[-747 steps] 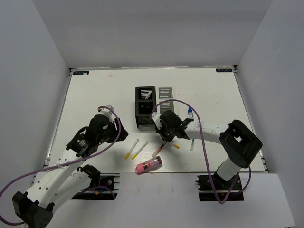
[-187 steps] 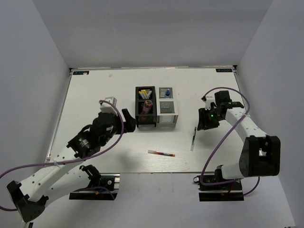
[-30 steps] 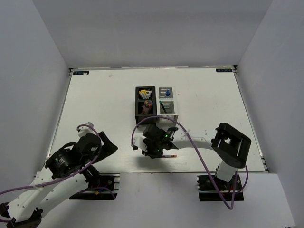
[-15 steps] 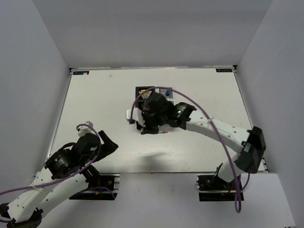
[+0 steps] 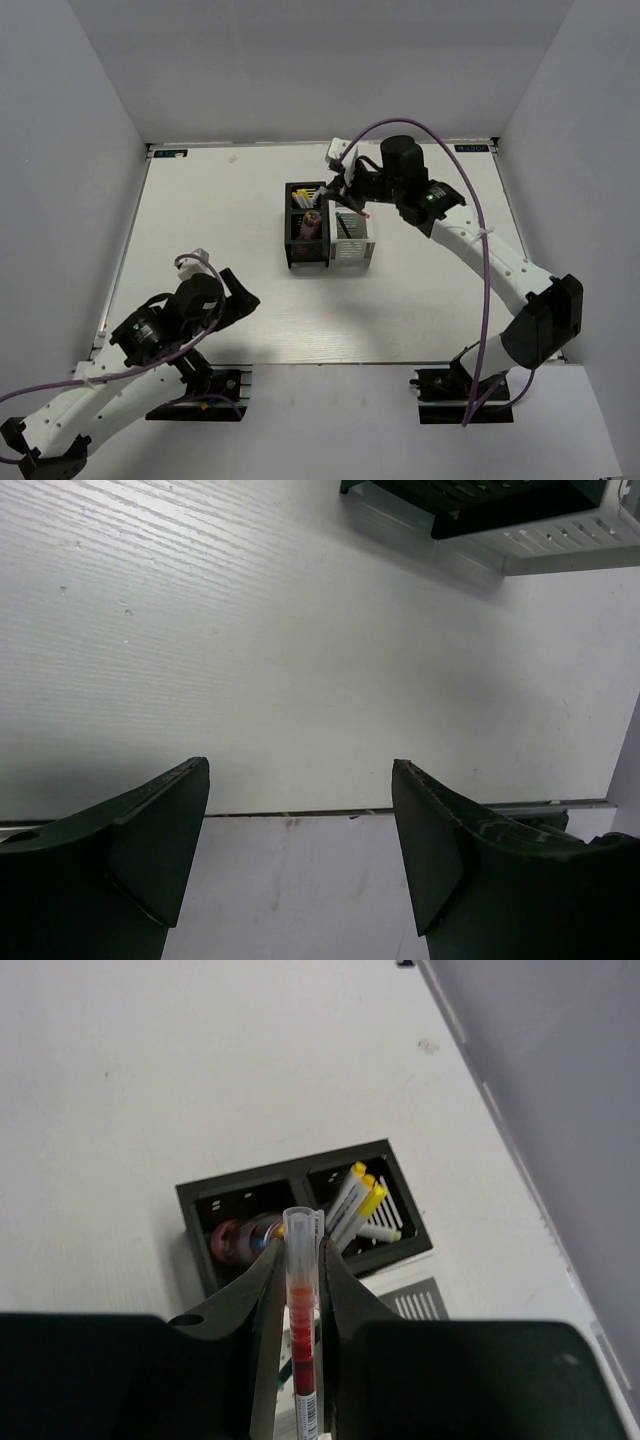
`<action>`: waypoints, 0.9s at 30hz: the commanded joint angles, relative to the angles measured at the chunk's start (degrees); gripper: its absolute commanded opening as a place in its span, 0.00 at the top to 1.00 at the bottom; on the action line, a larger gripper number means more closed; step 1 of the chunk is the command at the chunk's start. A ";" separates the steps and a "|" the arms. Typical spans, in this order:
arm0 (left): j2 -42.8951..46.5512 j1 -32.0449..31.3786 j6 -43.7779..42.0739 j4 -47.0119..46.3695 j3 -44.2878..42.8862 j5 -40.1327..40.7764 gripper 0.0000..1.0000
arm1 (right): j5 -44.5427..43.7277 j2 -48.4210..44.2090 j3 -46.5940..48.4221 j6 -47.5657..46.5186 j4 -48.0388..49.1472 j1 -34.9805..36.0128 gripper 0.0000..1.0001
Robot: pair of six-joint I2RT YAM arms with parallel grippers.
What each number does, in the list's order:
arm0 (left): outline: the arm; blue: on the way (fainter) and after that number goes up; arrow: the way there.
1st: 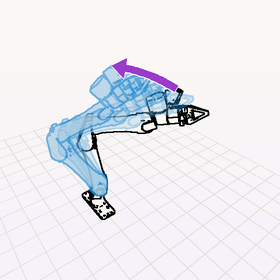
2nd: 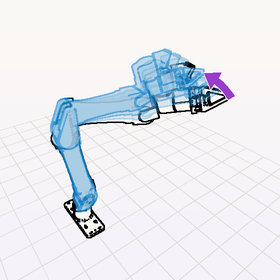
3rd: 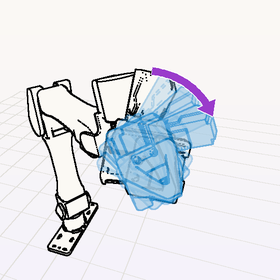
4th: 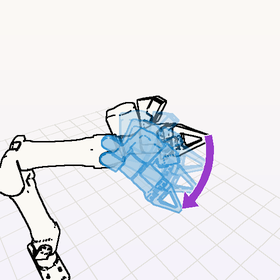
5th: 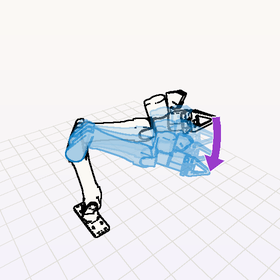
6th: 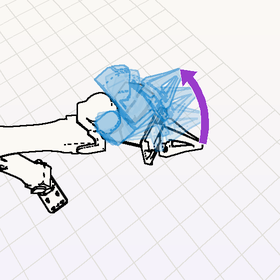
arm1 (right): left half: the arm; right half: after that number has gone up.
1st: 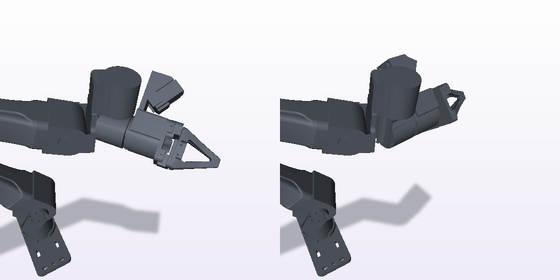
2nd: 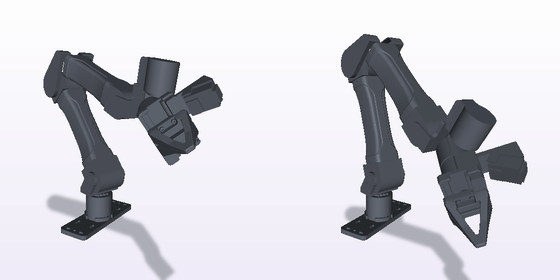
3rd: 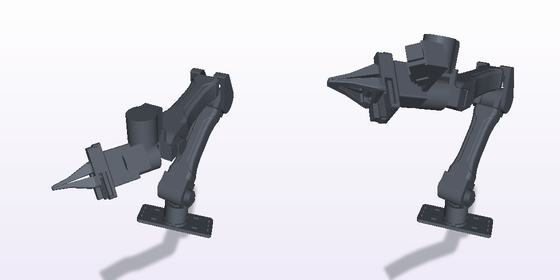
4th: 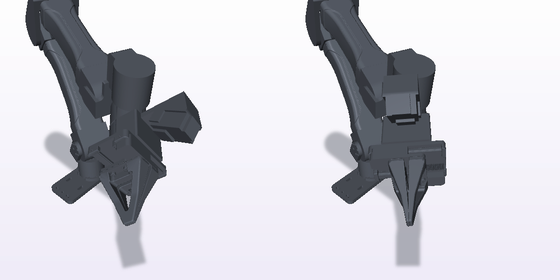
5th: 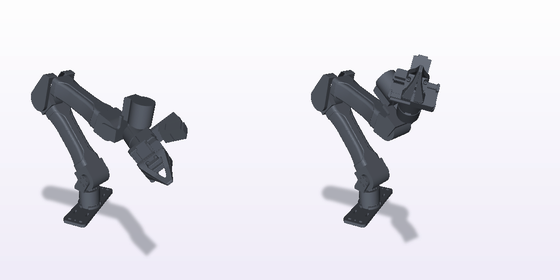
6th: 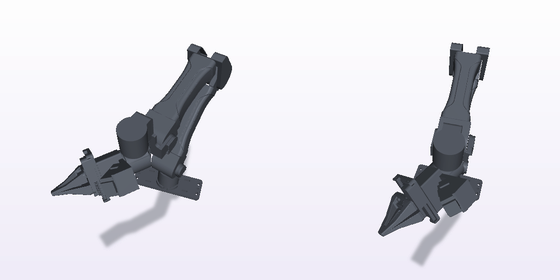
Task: Sort the stationery into containers
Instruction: Place the pen in the storage box.
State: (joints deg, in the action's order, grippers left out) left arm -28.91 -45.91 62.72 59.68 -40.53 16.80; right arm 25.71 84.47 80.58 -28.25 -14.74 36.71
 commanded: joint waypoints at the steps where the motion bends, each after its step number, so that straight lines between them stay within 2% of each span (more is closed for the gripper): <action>1: -2.11 0.21 -2.24 -2.90 0.28 -0.63 0.17 | 8.91 1.93 -1.65 5.04 12.70 -2.33 1.00; 8: -2.12 0.21 -2.25 -4.74 0.28 -0.63 0.17 | 17.78 7.38 -1.03 11.55 17.54 -4.63 1.00; 13: -2.12 0.21 -2.25 -4.75 0.81 -1.15 0.17 | 20.60 6.68 -9.98 12.17 22.47 -6.38 1.00; 20: -2.64 0.21 -2.25 -4.75 0.81 -1.15 0.17 | 25.86 7.12 -14.04 12.87 25.46 -9.81 1.00; 23: -3.26 0.21 -2.77 -4.75 0.81 -1.15 0.15 | 26.58 6.68 -15.18 13.83 26.61 -10.61 0.88; 27: -3.79 0.21 -2.78 -5.80 0.81 -1.15 0.15 | 27.98 6.68 -16.06 13.66 26.78 -11.57 0.51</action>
State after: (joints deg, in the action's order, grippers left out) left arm -32.18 -45.91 60.62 55.13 -39.97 15.81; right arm 50.41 92.31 65.45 -15.18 8.67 25.67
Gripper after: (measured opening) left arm 0.845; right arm 0.445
